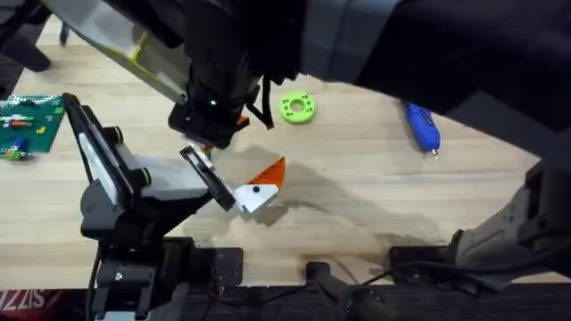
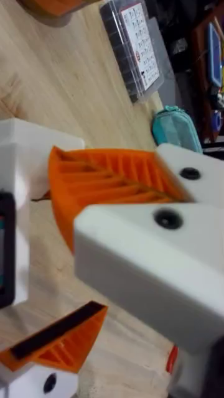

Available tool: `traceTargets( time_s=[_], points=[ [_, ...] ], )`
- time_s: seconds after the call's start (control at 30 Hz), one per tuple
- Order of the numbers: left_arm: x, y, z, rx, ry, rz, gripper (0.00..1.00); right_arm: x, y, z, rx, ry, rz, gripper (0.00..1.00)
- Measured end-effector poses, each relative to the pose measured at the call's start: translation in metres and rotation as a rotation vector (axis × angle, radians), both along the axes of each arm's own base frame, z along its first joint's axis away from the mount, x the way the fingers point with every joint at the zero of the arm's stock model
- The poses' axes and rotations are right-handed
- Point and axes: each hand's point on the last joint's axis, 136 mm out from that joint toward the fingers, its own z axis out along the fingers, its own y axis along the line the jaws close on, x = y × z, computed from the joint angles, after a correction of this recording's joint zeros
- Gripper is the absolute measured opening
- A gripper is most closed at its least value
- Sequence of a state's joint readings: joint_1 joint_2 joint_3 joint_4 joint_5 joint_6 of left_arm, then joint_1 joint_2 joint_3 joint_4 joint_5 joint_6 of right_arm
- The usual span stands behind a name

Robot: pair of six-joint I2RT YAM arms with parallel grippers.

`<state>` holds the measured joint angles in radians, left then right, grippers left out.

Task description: Pick up the gripper from the table and insert it into the empty holder that is missing its gripper. Then pick up a screw, insert it into the mounting hole, and use the screwdriver to tighten it. Finally, clean up the table by picking up the vegetable and placing it into the bucket.

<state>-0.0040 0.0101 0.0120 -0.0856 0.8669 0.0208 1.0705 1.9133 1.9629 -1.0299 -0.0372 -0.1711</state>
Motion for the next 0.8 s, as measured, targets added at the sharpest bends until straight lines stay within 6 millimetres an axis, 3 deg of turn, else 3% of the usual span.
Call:
traceTargets(
  time_s=[0.17, 0.3, 0.73, 0.8],
  points=[
    [0.0, 0.0, 0.0, 0.001, -0.001, 0.0, 0.985, 0.0, 0.0, 0.0, 0.0, 0.001, 0.0, 0.031],
    [0.0, 0.0, 0.0, 0.001, -0.001, 0.0, 0.985, 0.0, 0.0, 0.0, 0.0, 0.003, -0.006, 0.274],
    [0.0, 0.0, 0.0, 0.001, -0.002, 0.0, 0.985, 0.013, -0.007, 0.007, -0.004, -0.037, -0.042, 0.792],
    [0.0, 0.0, 0.0, 0.002, -0.003, 0.0, 0.985, 0.012, -0.009, 0.013, 0.003, -0.044, -0.042, 0.963]
  ],
)
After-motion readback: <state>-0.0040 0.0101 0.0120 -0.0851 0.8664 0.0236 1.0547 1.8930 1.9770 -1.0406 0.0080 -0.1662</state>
